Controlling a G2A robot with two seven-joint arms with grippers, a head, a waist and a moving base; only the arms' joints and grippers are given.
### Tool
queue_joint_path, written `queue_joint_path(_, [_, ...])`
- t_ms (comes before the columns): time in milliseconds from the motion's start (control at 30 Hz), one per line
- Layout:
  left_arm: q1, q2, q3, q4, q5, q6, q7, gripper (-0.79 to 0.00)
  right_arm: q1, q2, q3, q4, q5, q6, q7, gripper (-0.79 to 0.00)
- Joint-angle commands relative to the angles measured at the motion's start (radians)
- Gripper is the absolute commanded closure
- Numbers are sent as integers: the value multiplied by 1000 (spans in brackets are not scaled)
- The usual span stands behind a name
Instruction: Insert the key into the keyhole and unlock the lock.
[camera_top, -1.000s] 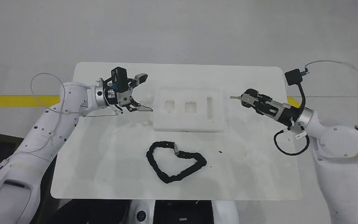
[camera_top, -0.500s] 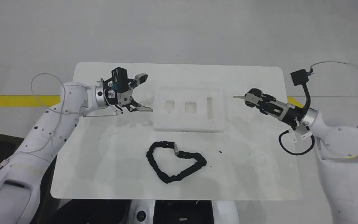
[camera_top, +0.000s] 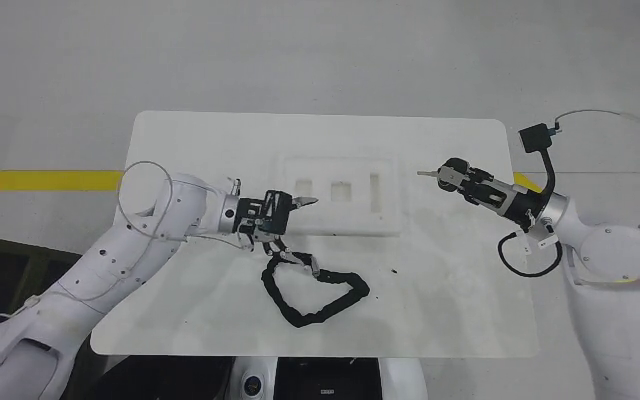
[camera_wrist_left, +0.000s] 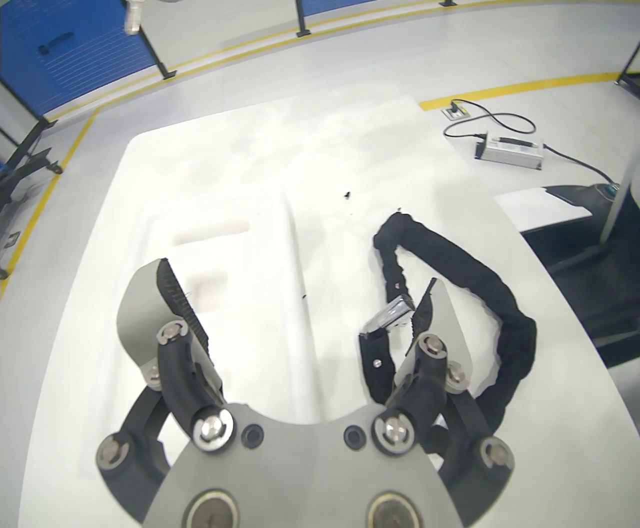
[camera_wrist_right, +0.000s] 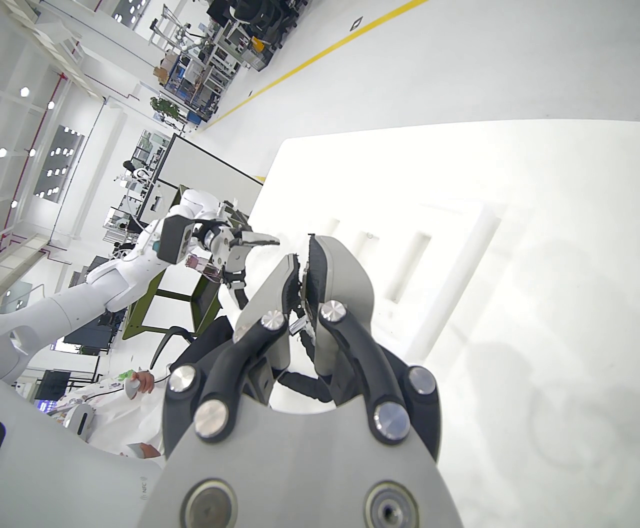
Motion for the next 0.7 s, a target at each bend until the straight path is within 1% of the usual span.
queue_joint_path(0, [-20,5,46,3,31,0,27,-785,0,0,0,0,0,0,0,0])
queue_joint_path(133, [-74,16,150,10,123,0,86,-785,0,0,0,0,0,0,0,0])
queue_joint_path(267, [-145,25,245,23,193,0,164,-785,0,0,0,0,0,0,0,0])
queue_joint_path(367, [-200,28,318,38,257,0,201,-785,0,0,0,0,0,0,0,0])
queue_joint_path(667, [-200,28,318,38,257,0,201,-785,0,0,0,0,0,0,0,0])
